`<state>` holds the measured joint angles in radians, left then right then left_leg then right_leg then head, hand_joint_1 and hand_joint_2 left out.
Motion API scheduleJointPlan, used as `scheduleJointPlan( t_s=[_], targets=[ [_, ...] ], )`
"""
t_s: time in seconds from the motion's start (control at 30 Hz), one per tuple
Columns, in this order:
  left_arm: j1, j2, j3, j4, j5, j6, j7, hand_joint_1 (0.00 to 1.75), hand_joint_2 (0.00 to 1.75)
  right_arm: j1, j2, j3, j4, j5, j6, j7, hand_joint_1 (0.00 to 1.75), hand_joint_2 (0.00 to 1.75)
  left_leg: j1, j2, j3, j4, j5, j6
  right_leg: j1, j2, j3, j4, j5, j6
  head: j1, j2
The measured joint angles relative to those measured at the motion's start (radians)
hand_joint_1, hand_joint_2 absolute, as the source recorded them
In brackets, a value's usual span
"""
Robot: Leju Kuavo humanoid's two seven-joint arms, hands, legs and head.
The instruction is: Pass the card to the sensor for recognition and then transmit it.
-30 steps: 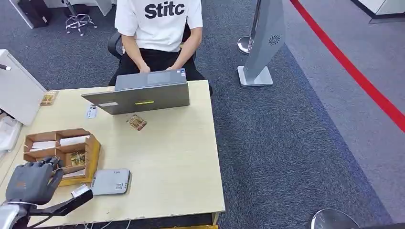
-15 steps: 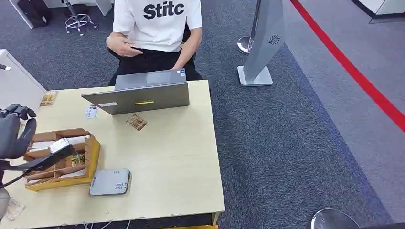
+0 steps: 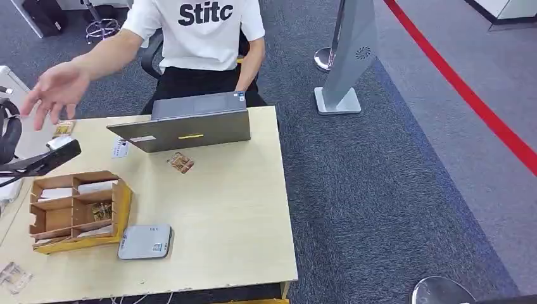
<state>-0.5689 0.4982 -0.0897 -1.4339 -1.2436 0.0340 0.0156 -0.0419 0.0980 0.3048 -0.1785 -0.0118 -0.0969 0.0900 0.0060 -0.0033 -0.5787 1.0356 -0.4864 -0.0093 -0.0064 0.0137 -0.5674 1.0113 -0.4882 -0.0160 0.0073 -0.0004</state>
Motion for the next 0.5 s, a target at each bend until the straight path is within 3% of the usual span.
scheduleJointPlan(
  t_s=[0.37, 0.4, 0.43, 0.5],
  targets=[
    [-0.025, -0.008, -0.017, 0.049, -0.011, 0.040, 0.000, 1.75, 1.75, -0.001, 0.000, 0.000, -0.002, 0.000, -0.002, 0.001, 0.00, 1.75, 0.000, 0.001, 0.000, 0.000, 0.000, 0.000, 0.000, 0.001, -0.001, 0.000, 0.000, 0.000, 0.000, 0.000],
    [-0.025, -0.009, -0.019, 0.050, -0.013, 0.045, -0.001, 0.24, 1.75, -0.001, 0.000, 0.000, -0.002, 0.000, -0.002, 0.001, 0.00, 1.75, 0.000, 0.001, 0.000, 0.000, 0.000, 0.000, 0.000, 0.001, -0.001, 0.000, 0.000, 0.000, 0.000, 0.000],
    [-0.025, -0.011, -0.021, 0.051, -0.014, 0.049, -0.001, 0.00, 1.75, -0.001, 0.000, 0.000, -0.002, 0.000, -0.002, 0.001, 0.00, 1.75, 0.000, 0.002, 0.000, 0.000, 0.000, 0.000, 0.000, 0.001, -0.001, 0.000, 0.000, 0.000, 0.000, 0.000],
    [-0.025, -0.016, -0.022, 0.051, -0.014, 0.065, -0.002, 0.00, 1.75, -0.001, 0.000, 0.000, -0.002, 0.000, -0.003, 0.001, 0.00, 1.75, 0.000, 0.002, 0.000, 0.000, 0.000, 0.000, 0.000, 0.002, -0.001, 0.000, 0.000, 0.000, 0.000, 0.000]
  ],
)
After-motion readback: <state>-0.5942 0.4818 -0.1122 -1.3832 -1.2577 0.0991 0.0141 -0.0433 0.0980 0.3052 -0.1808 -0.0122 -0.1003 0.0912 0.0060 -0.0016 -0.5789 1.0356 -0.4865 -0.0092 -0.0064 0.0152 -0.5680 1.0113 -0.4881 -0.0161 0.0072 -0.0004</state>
